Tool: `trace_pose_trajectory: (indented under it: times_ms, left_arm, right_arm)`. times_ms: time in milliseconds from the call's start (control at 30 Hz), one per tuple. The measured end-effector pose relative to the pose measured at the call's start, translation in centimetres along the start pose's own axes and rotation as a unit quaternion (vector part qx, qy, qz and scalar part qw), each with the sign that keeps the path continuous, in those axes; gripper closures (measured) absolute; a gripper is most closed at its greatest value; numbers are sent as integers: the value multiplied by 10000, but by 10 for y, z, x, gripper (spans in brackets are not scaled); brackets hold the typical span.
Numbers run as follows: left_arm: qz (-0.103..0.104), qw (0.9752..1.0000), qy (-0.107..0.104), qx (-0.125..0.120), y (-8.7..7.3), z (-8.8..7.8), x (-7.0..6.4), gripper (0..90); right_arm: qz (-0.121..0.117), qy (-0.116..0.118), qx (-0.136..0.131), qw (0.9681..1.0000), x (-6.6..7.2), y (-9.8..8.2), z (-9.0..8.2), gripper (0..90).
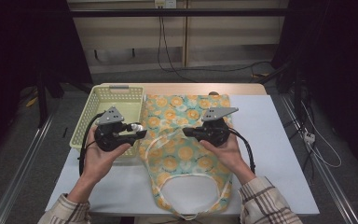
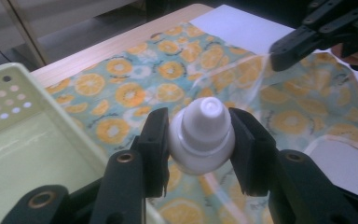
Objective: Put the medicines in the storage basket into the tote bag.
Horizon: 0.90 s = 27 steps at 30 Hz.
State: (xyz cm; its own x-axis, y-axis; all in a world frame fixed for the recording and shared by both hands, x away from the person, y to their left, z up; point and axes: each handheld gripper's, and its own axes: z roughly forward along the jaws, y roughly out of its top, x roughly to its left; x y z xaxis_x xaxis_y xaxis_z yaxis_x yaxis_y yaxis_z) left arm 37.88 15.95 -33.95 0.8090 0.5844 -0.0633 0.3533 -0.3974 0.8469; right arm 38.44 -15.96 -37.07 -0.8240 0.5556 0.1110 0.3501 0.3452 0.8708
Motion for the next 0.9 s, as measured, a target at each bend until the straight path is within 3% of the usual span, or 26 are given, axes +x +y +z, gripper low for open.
trace_pose_trajectory:
  times_ms: [333,600,733,900]
  left_arm:
    - [217,9990,-382,8,2,14,-33,603]
    - [404,9965,-704,220,-3,36,-57,602]
    - [473,9950,-797,360,-5,48,-65,602]
    - [549,9941,-859,366,-8,62,-75,602]
  right_arm:
    - [-5,-39,-12,10000,0,1,-1,900]
    - [0,-53,-75,10000,0,2,-4,900]
    - [-8,-54,-78,10000,0,2,-4,900]
    - [9,-56,-112,9999,-1,2,-6,900]
